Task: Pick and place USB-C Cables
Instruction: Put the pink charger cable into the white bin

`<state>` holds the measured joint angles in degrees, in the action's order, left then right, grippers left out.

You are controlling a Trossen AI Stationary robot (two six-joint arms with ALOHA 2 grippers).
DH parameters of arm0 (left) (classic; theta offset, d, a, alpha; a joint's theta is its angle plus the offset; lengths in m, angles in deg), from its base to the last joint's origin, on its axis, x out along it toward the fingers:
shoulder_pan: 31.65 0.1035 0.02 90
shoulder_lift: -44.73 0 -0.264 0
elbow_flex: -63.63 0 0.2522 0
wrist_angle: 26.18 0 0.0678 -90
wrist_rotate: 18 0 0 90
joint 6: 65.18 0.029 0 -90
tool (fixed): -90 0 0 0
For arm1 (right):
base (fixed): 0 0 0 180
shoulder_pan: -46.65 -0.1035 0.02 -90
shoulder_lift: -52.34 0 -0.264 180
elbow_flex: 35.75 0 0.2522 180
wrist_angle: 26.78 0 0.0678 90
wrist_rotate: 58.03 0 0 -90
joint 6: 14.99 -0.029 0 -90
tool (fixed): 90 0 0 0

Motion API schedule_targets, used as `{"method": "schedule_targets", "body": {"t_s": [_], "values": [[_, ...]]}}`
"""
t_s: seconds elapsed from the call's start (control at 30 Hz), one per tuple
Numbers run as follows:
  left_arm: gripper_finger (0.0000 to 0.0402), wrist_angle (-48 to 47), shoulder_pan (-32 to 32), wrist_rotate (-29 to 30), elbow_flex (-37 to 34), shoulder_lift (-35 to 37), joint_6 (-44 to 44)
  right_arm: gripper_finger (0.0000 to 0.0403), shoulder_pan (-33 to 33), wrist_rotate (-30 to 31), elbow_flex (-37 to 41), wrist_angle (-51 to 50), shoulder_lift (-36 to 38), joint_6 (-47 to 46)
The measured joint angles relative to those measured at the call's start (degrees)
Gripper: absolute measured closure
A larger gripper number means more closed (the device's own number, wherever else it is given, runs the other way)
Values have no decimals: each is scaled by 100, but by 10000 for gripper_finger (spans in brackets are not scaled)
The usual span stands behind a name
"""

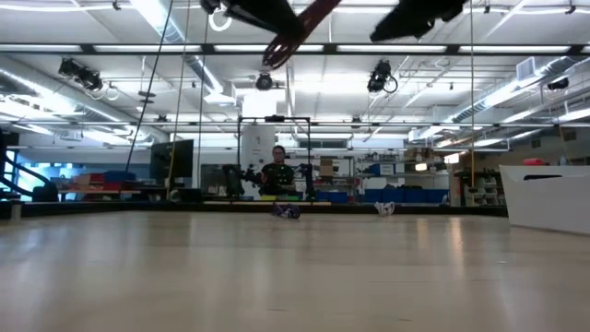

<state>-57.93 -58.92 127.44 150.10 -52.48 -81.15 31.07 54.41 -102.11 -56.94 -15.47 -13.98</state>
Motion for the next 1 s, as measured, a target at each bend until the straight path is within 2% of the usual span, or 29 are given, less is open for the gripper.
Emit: {"method": "schedule_targets", "body": {"t_s": [0.2,0.57,0.67,0.8,1.0], "values": [[363,343,-127,-13,-41,48,231,249,0,-1013,-2,811,-1,441],[363,823,-110,3,-42,48,396,246,144,-1358,-4,1489,-79,531],[363,970,-82,-56,-42,48,513,243,218,-1628,-2,1620,-109,610],[361,998,-30,-138,-42,48,527,218,260,-1951,-2,1861,-205,611],[338,1070,94,-433,-42,48,442,170,258,-1966,-2,2352,-481,606]]}}
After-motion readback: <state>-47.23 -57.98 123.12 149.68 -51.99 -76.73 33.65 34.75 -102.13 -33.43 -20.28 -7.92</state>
